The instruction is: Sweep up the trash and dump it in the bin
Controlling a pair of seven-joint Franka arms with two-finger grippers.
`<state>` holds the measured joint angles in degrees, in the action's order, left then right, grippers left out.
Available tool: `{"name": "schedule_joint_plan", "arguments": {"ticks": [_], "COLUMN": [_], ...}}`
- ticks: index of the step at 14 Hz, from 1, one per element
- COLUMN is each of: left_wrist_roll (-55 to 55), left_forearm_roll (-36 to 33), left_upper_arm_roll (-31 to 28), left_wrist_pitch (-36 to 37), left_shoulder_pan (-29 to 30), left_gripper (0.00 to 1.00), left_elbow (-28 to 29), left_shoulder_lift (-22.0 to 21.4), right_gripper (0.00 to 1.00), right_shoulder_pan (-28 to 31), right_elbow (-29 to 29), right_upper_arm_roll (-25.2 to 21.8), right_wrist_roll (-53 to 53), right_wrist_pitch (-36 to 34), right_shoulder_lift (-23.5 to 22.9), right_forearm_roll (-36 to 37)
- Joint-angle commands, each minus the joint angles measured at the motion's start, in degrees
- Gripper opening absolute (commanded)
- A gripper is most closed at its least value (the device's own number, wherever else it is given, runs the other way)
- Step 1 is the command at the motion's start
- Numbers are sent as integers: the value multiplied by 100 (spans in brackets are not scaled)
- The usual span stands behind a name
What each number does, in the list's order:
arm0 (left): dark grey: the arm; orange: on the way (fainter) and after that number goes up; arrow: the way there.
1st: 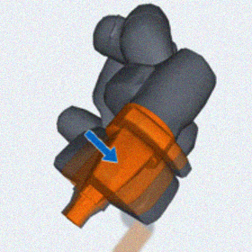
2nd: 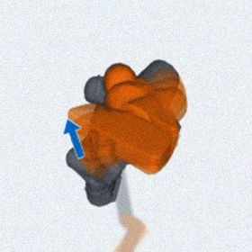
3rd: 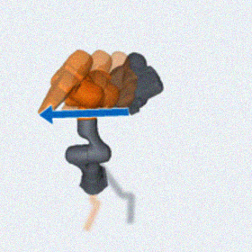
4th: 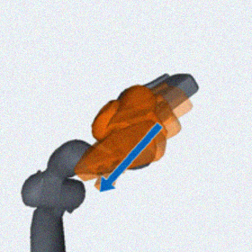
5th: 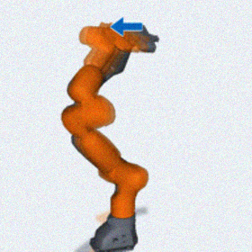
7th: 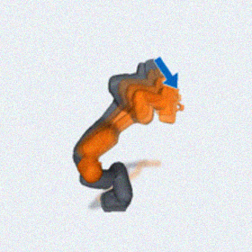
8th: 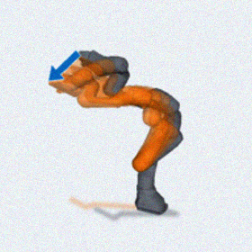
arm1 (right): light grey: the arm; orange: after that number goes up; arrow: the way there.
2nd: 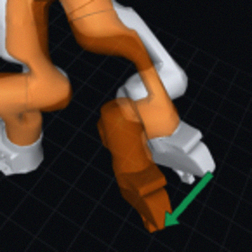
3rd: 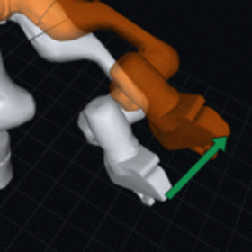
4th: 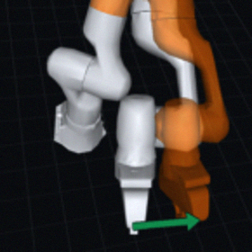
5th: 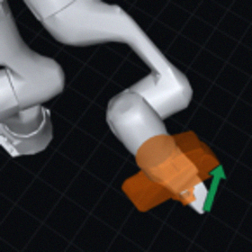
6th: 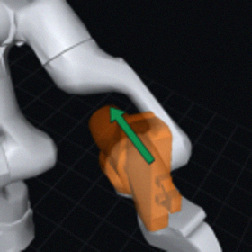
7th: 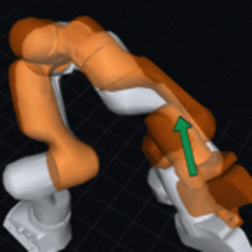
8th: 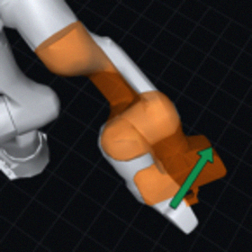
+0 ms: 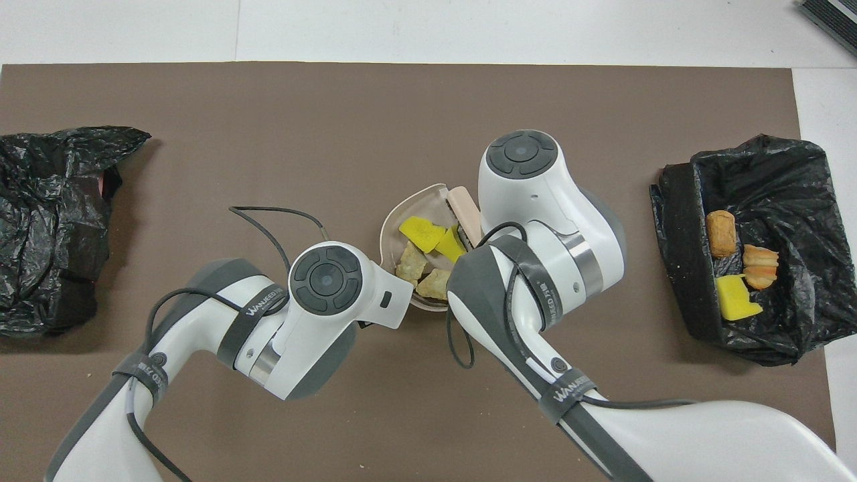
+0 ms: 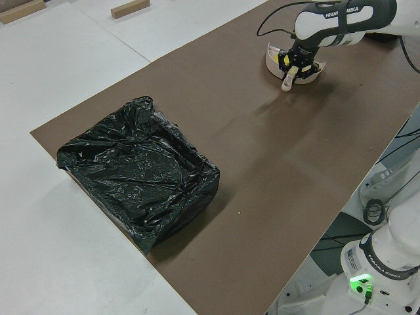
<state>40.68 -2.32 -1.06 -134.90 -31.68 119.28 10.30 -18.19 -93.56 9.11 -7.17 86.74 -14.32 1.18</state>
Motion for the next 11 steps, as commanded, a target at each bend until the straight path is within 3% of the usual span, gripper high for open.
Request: {"name": "schedule_joint_plan", "arguments": {"ticks": [1, 3, 8, 11], "left_wrist_roll": [554, 870, 1811, 2363], "left_forearm_roll": [179, 197, 320, 346], "left_upper_arm_roll": [35, 44, 26, 26], "left_wrist_pitch": [-72, 77, 682, 1114], "left_shoulder_pan": [406, 662, 1373, 1865], "left_gripper": [0, 0, 0, 0], "left_elbow": [-36, -193, -834, -1336], "left_shoulder_lift": [24, 42, 199, 288], "right_gripper": [0, 0, 0, 0], "right_shoulder_pan": [9, -236, -1000, -1790], "right_elbow": [-450, -1055, -3095, -3386], "right_upper_arm_roll": [21, 30, 39, 39], "right_wrist_roll": [-276, -862, -2392, -3489], "right_wrist_pitch": [-122, 113, 1854, 2449], "right_shoulder_lift": [587, 1000, 2265, 2189], "right_forearm_roll": [-127, -249, -1154, -1217]}}
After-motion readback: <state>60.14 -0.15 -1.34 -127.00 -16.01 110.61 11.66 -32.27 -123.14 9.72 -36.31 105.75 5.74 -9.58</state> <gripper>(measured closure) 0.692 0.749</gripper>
